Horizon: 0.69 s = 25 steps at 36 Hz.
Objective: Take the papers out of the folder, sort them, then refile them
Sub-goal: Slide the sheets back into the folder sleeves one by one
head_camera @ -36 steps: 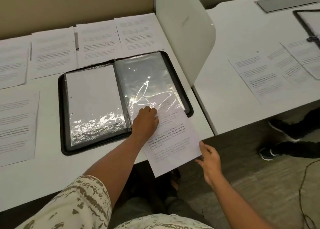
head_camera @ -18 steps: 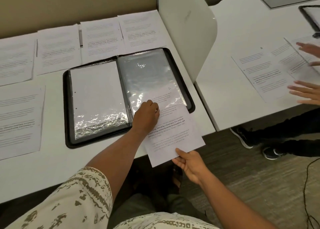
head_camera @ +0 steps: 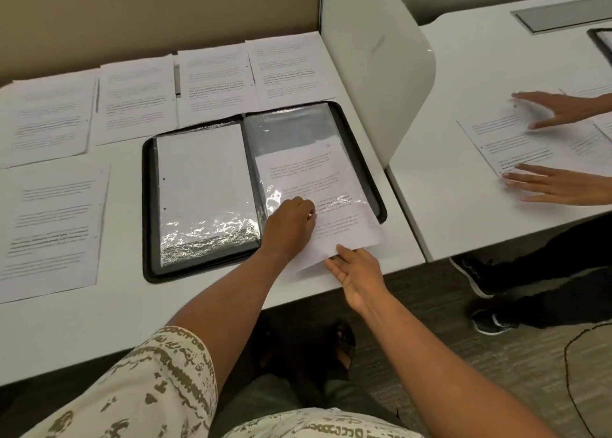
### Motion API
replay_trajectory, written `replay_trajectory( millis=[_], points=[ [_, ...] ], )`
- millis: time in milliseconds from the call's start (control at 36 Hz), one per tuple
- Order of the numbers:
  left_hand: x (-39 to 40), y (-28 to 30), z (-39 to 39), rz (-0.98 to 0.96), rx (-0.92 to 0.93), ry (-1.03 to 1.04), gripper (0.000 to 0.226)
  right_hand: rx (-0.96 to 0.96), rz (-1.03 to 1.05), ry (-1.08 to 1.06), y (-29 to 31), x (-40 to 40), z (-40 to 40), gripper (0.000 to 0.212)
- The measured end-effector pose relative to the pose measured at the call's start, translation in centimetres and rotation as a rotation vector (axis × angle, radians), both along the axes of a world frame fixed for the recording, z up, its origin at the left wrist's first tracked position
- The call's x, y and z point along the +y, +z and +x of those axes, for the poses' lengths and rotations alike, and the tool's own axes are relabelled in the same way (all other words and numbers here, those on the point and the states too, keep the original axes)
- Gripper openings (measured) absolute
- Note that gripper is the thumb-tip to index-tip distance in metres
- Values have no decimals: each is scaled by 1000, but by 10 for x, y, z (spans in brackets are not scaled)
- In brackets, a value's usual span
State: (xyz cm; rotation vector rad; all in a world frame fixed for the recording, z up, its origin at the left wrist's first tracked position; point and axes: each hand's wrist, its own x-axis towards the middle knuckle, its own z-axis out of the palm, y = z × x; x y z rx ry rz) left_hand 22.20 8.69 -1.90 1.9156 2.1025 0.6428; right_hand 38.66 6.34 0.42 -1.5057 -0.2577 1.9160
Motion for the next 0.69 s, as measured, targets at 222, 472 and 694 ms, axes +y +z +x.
replay_trajectory(
  millis=[222,472,694],
  points=[
    [3,4,-8,-7,-27,-5,11,-371,22,-68,-9,8,19,13],
    [2,4,-10,-26,-14,-46,12,-245,51,-20,2,28,-6,12],
    [3,6,-14,4,-16,-57,11,-284,-57,159,-2,32,-13,16]
  ],
)
